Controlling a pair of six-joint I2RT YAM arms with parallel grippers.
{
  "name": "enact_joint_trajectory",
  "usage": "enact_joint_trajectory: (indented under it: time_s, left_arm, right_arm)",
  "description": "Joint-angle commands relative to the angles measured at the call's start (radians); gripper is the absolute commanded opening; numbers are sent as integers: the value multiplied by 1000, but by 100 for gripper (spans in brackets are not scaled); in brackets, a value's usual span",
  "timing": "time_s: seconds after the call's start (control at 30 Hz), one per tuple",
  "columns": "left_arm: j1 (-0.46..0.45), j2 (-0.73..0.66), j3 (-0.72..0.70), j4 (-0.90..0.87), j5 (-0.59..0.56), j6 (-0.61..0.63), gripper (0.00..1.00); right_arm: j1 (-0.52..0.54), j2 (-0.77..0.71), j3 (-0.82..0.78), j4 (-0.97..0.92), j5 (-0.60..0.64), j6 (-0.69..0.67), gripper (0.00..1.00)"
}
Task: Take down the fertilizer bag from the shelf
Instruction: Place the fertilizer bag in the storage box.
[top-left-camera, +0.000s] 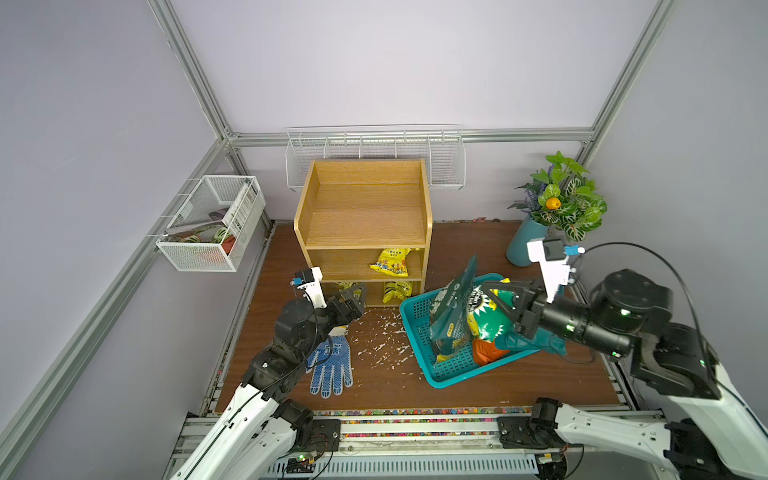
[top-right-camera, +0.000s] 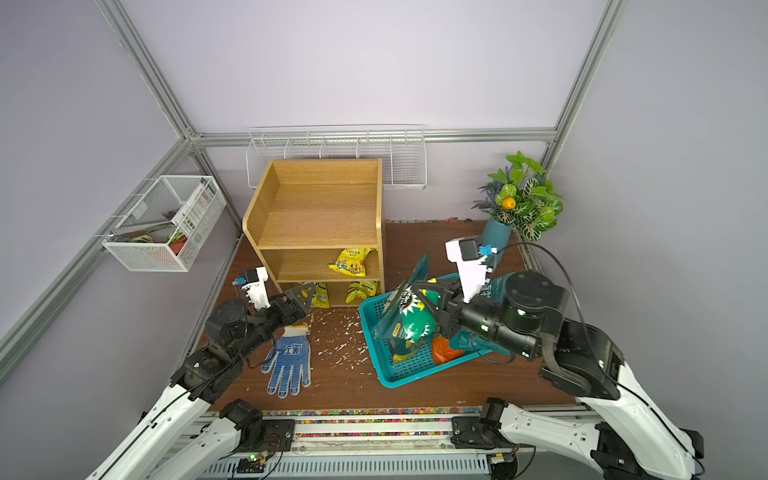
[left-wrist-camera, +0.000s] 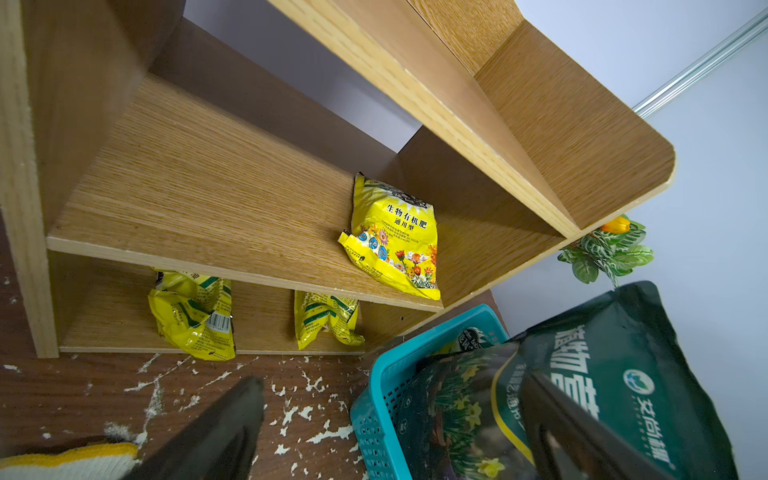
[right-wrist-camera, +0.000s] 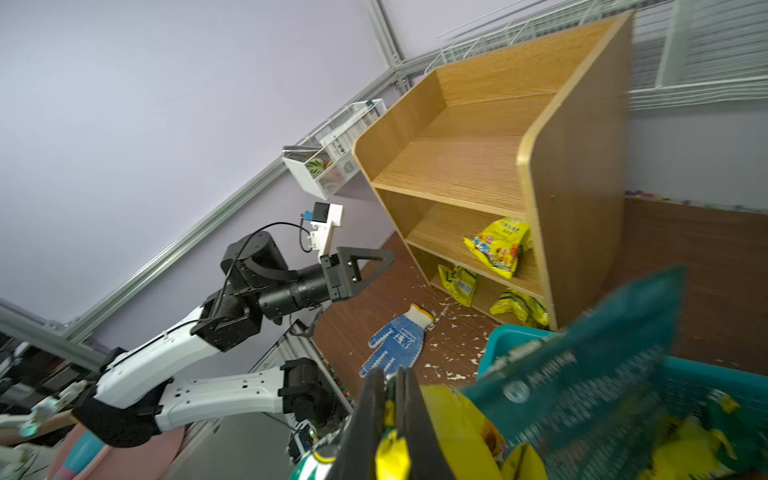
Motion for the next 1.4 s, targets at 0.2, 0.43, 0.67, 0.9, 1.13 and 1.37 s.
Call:
enact_joint_trajectory:
  time_s: [0.2,0.43,0.67,0.9,1.13,1.37]
  left_arm:
    - [4,35,-6,55,44,-17,100]
    - [4,16,-3,28,39,-13,100]
    - [4,-28,-30,13,14,-5,100]
    - [4,-8,-30,27,19,-6,100]
    - [4,3,-26,39,24,-6,100]
    - [5,25,13,8,-20,47,100]
  right_arm:
    - [-90,-26,-215,34,77,-42,0]
    - [-385,67,-390,152,-238,23,0]
    - [-535,48,-671,403,-392,74,0]
    - [-547,54,-930,692,-498,210,0]
    - [-547,35,-997,435,-280,79,0]
    - [-548,41,-983,298,-219,28,8]
